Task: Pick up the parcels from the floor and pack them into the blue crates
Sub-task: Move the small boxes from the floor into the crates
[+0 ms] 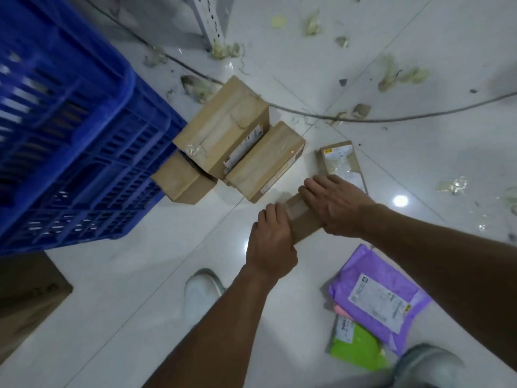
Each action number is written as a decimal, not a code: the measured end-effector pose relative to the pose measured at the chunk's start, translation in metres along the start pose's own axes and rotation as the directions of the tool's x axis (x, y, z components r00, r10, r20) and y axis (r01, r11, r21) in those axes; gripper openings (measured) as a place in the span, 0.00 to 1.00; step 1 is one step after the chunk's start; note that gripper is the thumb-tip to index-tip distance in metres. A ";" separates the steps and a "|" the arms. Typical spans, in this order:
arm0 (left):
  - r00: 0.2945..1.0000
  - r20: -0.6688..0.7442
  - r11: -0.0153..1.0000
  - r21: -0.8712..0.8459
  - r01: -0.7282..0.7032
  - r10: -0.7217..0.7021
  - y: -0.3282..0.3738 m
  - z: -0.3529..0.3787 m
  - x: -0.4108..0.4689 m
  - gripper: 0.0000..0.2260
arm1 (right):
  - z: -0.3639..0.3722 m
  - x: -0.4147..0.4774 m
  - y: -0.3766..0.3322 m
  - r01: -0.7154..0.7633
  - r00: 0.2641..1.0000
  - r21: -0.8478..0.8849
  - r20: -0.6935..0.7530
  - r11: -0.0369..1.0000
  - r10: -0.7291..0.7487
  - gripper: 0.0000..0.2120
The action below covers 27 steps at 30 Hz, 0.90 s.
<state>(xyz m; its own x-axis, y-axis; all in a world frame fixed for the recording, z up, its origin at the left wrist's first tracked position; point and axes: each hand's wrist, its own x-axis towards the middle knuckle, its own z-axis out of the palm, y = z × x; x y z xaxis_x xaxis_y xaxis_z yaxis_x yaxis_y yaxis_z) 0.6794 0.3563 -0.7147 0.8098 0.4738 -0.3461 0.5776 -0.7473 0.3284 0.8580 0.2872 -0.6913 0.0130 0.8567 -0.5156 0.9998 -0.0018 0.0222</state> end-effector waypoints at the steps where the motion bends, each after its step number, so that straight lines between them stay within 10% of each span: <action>1: 1.000 0.023 1.000 -0.019 -0.013 0.014 0.004 -0.016 -0.005 0.32 | -0.016 -0.013 0.000 -0.002 1.000 0.010 0.016 1.000 0.002 0.33; 16: 0.976 0.174 0.989 0.043 -0.138 0.129 0.105 -0.294 -0.122 0.35 | -0.289 -0.224 -0.025 -0.097 0.995 0.016 0.029 0.995 0.096 0.32; 27: 0.999 -0.013 0.993 0.117 0.035 -0.034 0.146 -0.493 -0.260 0.34 | -0.465 -0.331 -0.072 -0.001 0.978 0.016 -0.206 1.000 0.004 0.38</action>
<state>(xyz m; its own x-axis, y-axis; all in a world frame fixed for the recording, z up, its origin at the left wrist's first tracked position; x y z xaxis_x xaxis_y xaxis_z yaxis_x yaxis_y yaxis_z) 0.6041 0.3536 -0.1440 0.7908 0.5048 -0.3461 0.5899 -0.7794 0.2111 0.7729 0.2436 -0.1236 0.0129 0.9447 -0.3278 0.9999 -0.0105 0.0090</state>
